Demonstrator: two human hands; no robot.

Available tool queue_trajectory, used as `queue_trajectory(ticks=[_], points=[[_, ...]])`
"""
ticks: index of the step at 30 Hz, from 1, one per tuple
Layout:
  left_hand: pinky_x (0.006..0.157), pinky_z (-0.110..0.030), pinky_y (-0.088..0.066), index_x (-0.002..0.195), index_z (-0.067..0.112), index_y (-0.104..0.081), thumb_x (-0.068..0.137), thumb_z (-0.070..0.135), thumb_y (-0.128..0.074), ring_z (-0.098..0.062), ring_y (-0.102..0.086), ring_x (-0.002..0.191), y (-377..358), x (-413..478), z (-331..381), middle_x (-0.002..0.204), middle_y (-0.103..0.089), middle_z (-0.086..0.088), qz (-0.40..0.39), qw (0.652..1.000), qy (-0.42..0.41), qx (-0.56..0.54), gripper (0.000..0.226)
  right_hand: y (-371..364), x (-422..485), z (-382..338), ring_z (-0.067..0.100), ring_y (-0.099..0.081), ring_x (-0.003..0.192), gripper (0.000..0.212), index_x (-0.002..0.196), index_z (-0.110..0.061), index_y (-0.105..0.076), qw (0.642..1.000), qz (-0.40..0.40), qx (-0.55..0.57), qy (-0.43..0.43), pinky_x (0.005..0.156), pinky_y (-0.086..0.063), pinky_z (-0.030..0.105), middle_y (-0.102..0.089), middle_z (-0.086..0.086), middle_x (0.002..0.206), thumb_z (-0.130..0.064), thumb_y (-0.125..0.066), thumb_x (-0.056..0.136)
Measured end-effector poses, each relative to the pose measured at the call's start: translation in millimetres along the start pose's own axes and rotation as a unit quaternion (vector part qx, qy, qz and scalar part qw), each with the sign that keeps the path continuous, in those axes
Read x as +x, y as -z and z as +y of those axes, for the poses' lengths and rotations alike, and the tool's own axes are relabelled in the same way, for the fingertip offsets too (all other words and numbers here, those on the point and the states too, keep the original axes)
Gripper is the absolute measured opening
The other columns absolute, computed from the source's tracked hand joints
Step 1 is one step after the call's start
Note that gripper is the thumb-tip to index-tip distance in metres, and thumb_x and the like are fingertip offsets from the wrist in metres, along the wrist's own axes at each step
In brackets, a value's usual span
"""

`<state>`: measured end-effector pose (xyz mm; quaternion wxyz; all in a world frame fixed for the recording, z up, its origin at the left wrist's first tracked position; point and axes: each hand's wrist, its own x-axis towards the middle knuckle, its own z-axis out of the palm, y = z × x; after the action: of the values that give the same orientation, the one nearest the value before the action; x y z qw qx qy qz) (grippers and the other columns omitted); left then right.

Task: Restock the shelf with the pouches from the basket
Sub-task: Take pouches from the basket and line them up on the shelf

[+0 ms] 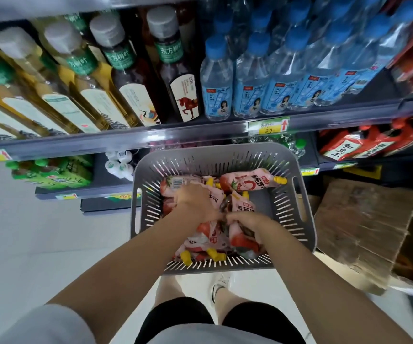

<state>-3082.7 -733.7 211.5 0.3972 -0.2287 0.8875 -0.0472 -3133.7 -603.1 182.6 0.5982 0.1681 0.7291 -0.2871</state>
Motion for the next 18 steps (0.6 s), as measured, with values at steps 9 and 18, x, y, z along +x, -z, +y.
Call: queue_trajectory(ticks=[9,18], points=[[0.102,-0.042,-0.044,0.147,0.005,-0.022,0.055,0.063,-0.072,-0.032,-0.042,0.131,-8.1,-0.2,-13.1,0.146,-0.039,-0.014,-0.086,0.948,0.081,-0.295,0.120,13.5,-45.3,-14.0,0.034,-0.036,0.131,0.106,0.142,0.003,-0.031,0.948,0.189,-0.234,0.101,0.104,-0.044,0.040,-0.033,0.019,0.142,-0.049,-0.075,0.061],[0.105,-0.047,-0.037,0.143,0.010,-0.023,0.049,0.067,-0.074,-0.034,-0.033,0.132,5.2,-53.2,-56.4,0.142,-0.035,-0.012,0.155,0.930,0.046,-0.330,0.120,-24.8,-97.5,-42.7,0.035,-0.023,0.135,0.117,0.142,-0.001,-0.017,0.883,0.311,-0.251,0.244,0.105,-0.036,0.044,-0.025,0.018,0.144,-0.057,-0.079,0.060]])
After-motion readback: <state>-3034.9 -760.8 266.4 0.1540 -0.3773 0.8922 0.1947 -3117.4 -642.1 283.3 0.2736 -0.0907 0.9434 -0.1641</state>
